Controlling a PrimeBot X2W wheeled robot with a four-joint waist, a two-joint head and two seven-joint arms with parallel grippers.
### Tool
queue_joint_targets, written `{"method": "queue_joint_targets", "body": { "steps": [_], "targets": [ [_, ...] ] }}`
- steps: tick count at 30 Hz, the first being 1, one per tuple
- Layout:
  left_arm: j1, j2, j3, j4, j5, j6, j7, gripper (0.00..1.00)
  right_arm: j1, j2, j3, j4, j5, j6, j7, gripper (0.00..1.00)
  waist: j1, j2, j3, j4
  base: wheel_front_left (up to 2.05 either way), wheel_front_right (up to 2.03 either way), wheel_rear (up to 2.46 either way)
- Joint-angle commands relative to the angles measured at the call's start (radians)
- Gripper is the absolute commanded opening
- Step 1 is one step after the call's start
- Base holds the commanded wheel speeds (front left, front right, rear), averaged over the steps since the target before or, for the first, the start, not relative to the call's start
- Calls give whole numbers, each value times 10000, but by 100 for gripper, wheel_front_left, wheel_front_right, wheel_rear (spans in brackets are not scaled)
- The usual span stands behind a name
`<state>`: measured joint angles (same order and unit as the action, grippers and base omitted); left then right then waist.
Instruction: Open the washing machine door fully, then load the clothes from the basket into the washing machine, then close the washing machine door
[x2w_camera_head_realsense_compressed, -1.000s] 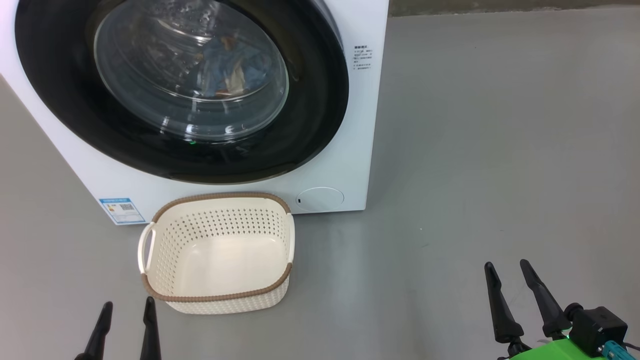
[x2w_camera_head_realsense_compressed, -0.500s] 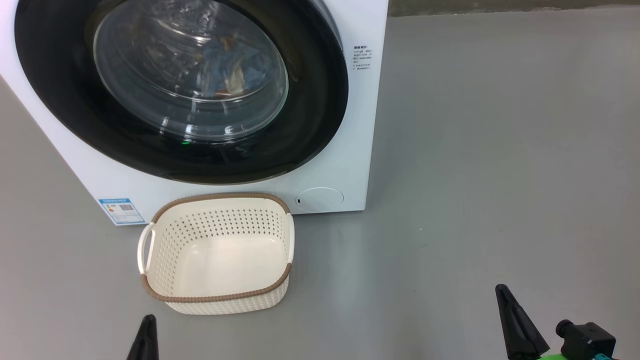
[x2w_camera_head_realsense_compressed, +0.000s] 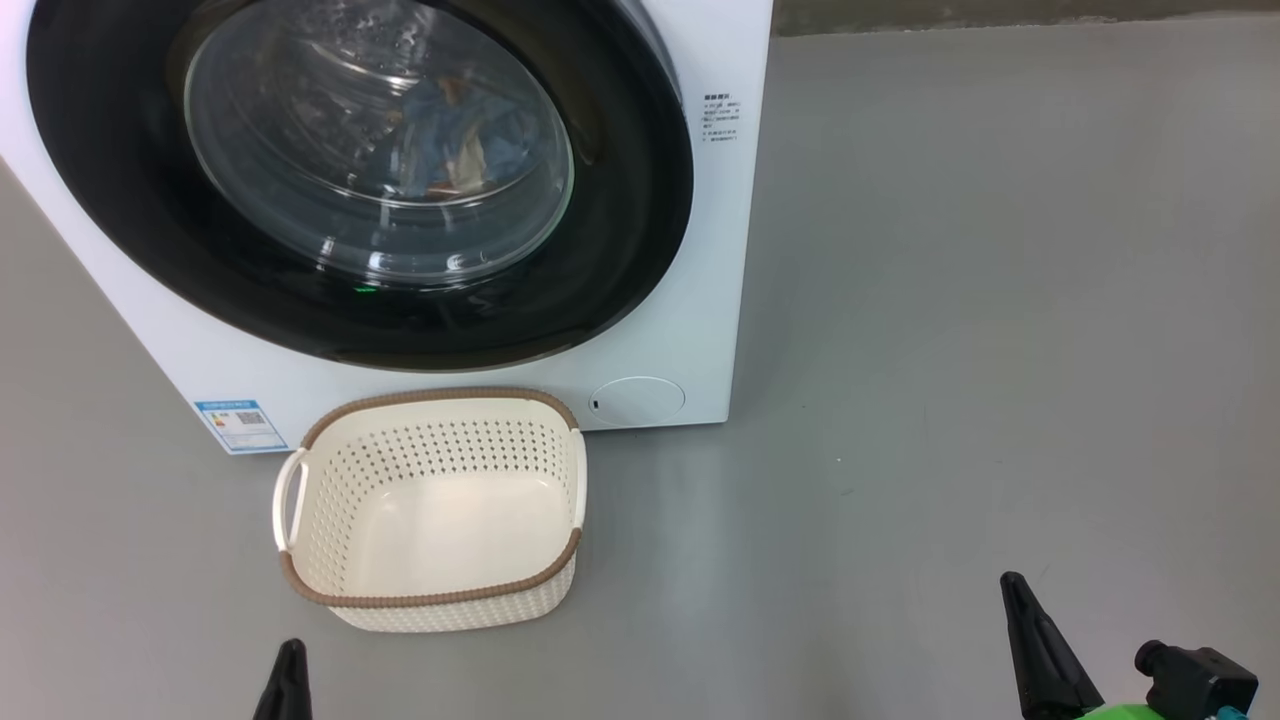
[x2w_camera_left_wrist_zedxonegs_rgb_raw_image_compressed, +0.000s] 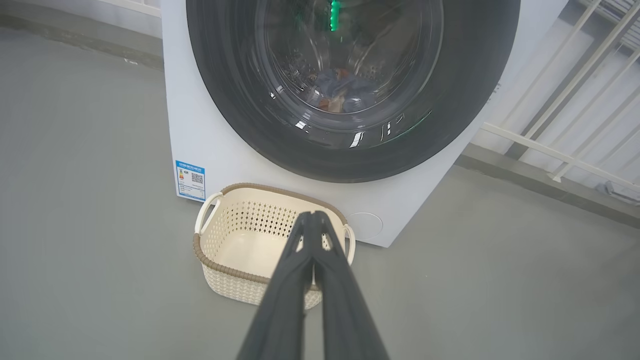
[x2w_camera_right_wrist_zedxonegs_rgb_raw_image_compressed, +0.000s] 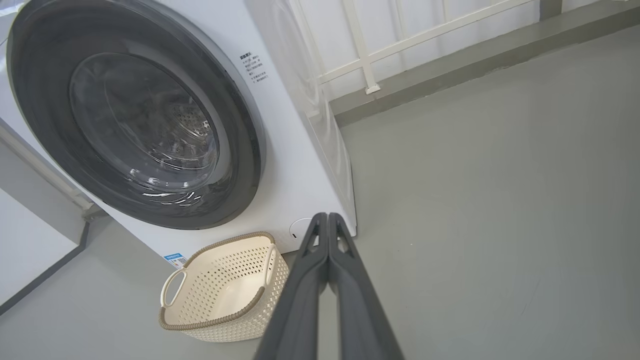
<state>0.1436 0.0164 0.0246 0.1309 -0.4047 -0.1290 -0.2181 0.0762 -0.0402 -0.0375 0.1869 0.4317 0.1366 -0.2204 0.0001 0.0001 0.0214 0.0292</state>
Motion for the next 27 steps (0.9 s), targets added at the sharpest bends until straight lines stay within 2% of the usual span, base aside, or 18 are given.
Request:
{"method": "queue_joint_targets", "body": {
  "steps": [1,27],
  "targets": [
    [-340,175,59,-154,-362,0,60,0,-340,-129,24,-196,363,-9,68,0,-1,-1,-3,-5,0,0,0],
    [-843,334,86,145,-3232,-7,686,0,-682,-224,-20,-21,3147,-20,719,0,-1,-1,-45,-72,0,0,0]
  ]
}}
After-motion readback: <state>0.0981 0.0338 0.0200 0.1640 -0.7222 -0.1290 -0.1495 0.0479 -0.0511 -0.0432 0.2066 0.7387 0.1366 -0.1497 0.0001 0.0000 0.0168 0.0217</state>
